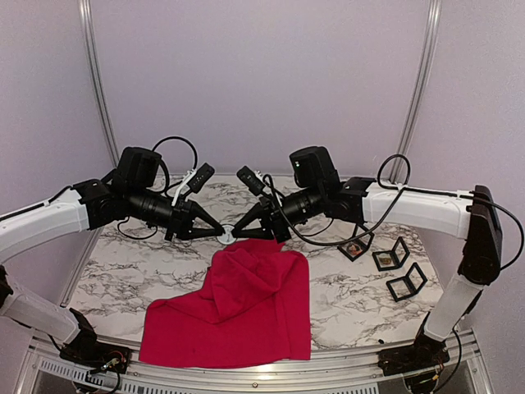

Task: Remove the brooch from the garment
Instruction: Pass from the right arm to the left, then close the brooch at the center of the board.

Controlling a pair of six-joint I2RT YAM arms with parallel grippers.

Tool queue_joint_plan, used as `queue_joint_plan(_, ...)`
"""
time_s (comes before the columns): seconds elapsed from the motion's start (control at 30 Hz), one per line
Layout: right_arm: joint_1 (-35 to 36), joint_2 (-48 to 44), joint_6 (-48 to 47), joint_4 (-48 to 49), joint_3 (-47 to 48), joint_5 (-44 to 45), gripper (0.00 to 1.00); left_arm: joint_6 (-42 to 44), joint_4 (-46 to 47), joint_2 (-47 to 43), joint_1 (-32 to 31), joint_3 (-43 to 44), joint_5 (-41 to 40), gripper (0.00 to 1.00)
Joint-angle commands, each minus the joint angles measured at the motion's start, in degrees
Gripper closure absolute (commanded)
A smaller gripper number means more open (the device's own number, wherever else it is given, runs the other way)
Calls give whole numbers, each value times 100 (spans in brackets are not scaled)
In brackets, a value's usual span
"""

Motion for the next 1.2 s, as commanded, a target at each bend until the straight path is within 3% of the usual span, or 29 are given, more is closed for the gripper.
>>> queue_joint_plan(0.0,40,26,40,129,215,248,98,-249,428,-13,-81,-153,24,100)
queue_joint_plan(0.07,44,1,270,343,125,332,89,-517,838,-119,-82,-372,-110,100)
queue_joint_plan(0.17,33,-79,513,692,-67,471,65,-1003,1711,-371,-81,-791,-480,100)
queue_joint_plan(0.23,9,-157,682,1024,-238,604,54,-1360,2218,-522,-77,-1075,-782,100)
queue_joint_plan(0.37,-95,-380,1085,1709,-704,813,40,-1937,3120,-751,-51,-1533,-1346,100)
queue_joint_plan(0.5,-202,-596,1638,2590,-1211,1053,32,-2604,4171,-873,-46,-1957,-1648,100)
queue_joint_plan(0.63,-211,-658,2614,4147,-1800,1276,27,-3218,5325,-892,-50,-2341,-1883,100)
queue_joint_plan(0.83,-119,-209,4123,6538,-2165,1526,28,-3626,6411,-707,-136,-2509,-2092,100)
queue_joint_plan(1.17,228,194,4414,7241,-1908,2027,41,-3627,6613,-526,-396,-2414,-2217,100)
